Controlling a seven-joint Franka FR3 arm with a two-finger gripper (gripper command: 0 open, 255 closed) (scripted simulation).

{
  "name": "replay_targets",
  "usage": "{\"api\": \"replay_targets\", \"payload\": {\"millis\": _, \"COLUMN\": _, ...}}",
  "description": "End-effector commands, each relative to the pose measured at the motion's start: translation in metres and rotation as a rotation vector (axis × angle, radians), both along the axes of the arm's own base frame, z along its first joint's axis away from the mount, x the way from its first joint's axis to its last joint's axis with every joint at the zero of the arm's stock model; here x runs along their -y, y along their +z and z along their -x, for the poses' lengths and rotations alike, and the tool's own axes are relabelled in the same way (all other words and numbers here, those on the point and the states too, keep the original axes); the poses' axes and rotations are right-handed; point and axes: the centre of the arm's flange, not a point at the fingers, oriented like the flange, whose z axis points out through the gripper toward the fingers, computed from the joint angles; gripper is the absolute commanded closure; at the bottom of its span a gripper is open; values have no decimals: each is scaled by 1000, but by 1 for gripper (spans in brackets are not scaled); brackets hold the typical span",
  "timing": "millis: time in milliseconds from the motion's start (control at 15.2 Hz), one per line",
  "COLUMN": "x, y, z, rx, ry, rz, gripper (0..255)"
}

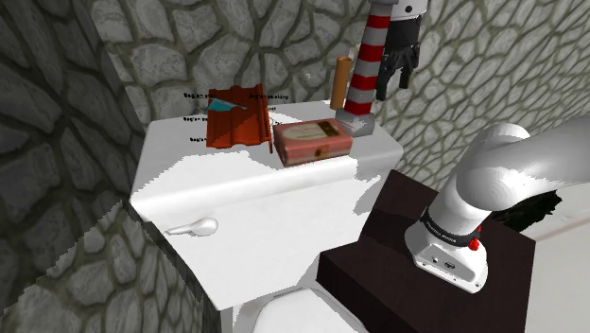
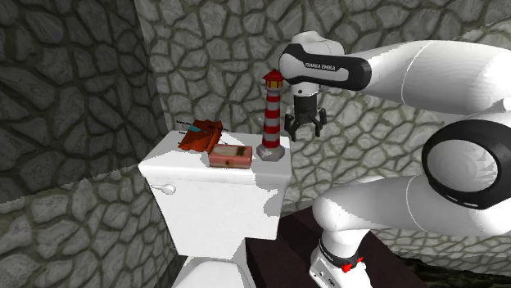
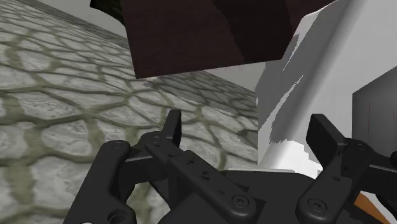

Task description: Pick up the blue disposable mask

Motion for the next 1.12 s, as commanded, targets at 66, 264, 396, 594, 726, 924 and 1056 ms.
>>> {"api": "replay_targets", "payload": {"millis": 66, "x": -8, "y": 2, "z": -10, "rx": 6, "ry": 38, "rz": 0, "gripper": 0}}
{"api": "replay_targets", "payload": {"millis": 264, "x": -34, "y": 9, "z": -37, "rx": 25, "ry": 154, "rz": 1, "gripper": 0}}
{"api": "replay_targets", "payload": {"millis": 396, "x": -53, "y": 14, "z": -54, "rx": 37, "ry": 230, "rz": 2, "gripper": 0}}
{"api": "replay_targets", "payload": {"millis": 594, "x": -84, "y": 22, "z": -76, "rx": 55, "ry": 346, "rz": 3, "gripper": 0}}
{"api": "replay_targets", "payload": {"millis": 726, "x": -106, "y": 28, "z": -88, "rx": 68, "ry": 422, "rz": 4, "gripper": 0}}
{"api": "replay_targets", "payload": {"millis": 924, "x": -141, "y": 36, "z": -103, "rx": 86, "ry": 538, "rz": 5, "gripper": 0}}
{"api": "replay_targets", "payload": {"millis": 1056, "x": -164, "y": 42, "z": -111, "rx": 98, "ry": 614, "rz": 6, "gripper": 0}}
